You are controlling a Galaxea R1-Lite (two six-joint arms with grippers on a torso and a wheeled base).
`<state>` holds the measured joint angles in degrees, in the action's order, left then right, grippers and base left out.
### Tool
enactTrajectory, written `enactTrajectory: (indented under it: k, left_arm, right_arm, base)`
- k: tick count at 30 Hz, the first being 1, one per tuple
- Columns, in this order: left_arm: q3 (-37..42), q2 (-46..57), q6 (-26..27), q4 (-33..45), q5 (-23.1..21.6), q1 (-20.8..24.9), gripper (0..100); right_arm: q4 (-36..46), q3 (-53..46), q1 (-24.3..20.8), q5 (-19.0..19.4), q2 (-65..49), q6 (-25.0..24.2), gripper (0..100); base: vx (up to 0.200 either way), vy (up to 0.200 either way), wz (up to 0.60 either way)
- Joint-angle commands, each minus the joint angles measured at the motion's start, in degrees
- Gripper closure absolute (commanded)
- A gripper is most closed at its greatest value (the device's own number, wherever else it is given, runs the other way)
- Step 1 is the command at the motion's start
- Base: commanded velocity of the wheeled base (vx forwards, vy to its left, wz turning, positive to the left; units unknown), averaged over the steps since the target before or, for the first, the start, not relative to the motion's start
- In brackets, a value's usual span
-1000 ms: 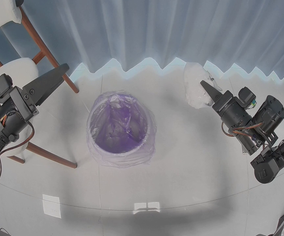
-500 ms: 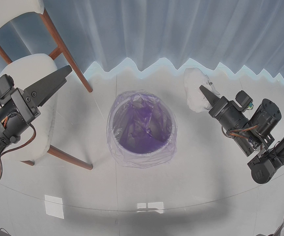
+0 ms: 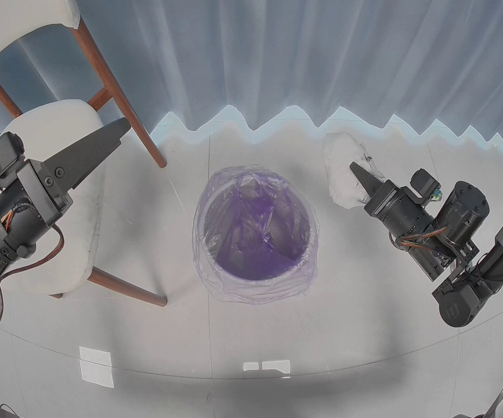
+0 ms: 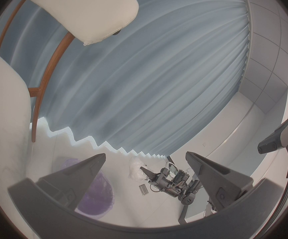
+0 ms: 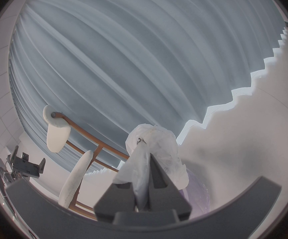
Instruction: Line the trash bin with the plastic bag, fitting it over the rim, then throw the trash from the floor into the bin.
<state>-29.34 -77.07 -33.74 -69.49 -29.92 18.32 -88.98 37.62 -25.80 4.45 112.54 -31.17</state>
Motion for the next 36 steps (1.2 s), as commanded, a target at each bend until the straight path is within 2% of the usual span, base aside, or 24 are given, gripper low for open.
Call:
enactTrajectory:
  k: [1, 8, 12, 19, 30, 36]
  left_arm:
    - [0.1, 1.1, 0.0, 0.0, 0.0, 0.0, 0]
    - [-0.4, 3.9, -0.1, 0.8, 4.1, 3.2, 0]
    - [-0.5, 3.2, 1.0, 0.1, 3.8, 3.2, 0]
    - [-0.5, 2.4, 6.1, 0.1, 3.8, 3.3, 0]
    - [-0.5, 3.0, 6.1, 0.1, 3.7, 3.4, 0]
    - [-0.5, 3.0, 6.2, 0.1, 3.7, 3.7, 0]
  right_arm:
    - [-0.9, 0.2, 0.0, 0.0, 0.8, 0.1, 100]
    - [-0.9, 0.4, -2.2, -0.1, 2.2, -0.2, 100]
    - [-0.9, 1.1, -3.1, -0.3, 5.1, 0.2, 100]
    - [-0.8, 9.8, -1.8, -0.2, 14.5, 0.2, 100]
    - [-0.9, 11.2, -4.1, -0.3, 19.6, 0.7, 100]
    - [-0.9, 12.5, -4.3, -0.3, 22.6, 3.6, 100]
  base:
    - [0.0, 0.0, 0.0]
    - [0.0, 0.143, 0.0]
    - [0.0, 0.2, 0.0]
    - [0.0, 0.0, 0.0]
    - [0.0, 0.0, 0.0]
    - [0.0, 0.0, 0.0]
